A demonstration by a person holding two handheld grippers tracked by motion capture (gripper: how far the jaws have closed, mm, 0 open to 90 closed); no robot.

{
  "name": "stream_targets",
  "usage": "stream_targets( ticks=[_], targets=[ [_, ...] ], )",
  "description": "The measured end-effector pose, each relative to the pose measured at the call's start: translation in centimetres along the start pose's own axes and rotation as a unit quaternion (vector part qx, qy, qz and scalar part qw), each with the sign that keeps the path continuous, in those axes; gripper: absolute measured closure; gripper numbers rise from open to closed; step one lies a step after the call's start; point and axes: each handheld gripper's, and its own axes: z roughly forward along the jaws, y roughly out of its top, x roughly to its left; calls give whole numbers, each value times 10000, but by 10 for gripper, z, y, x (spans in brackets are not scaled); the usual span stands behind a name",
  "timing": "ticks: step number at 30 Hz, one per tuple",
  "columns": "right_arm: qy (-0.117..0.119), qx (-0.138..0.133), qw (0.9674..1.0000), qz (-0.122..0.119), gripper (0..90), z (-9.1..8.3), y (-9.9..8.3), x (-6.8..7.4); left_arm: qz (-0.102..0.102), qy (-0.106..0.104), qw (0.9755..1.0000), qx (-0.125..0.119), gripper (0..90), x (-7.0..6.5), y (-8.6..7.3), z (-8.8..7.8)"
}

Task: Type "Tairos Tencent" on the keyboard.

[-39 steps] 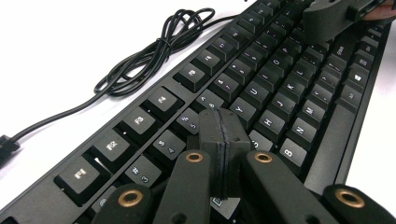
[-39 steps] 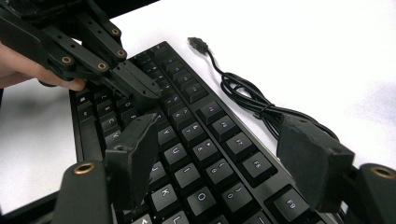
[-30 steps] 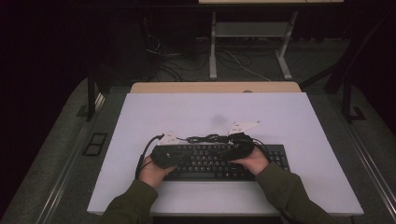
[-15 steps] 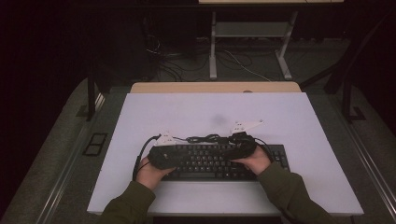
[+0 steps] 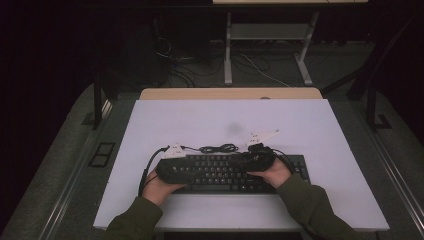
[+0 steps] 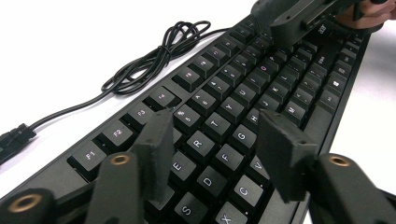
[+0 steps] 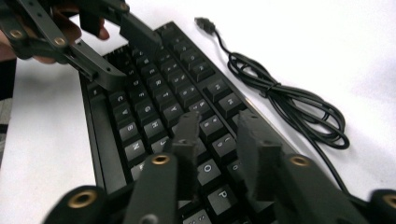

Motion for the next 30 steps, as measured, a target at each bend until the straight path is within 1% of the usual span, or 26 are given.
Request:
stream_targets(
  ticks=[6,13,21,24,30],
  targets=[
    [29,157,9998,-105,816,2,-1,3,39,11,10000,-13,363,-1,-1,0],
    [69,234,9996,-161,883,4,-2,4,2,41,10000,-48,289,-1,-1,0],
    [82,314,9993,-179,892,6,-4,4,-53,51,9999,-73,225,2,-2,-2],
    [83,324,9992,-200,892,7,-4,5,-76,63,9999,-86,216,2,-2,-3],
    [49,400,9989,-247,892,10,-5,6,-60,58,9999,-76,206,3,-2,-4]
  ],
)
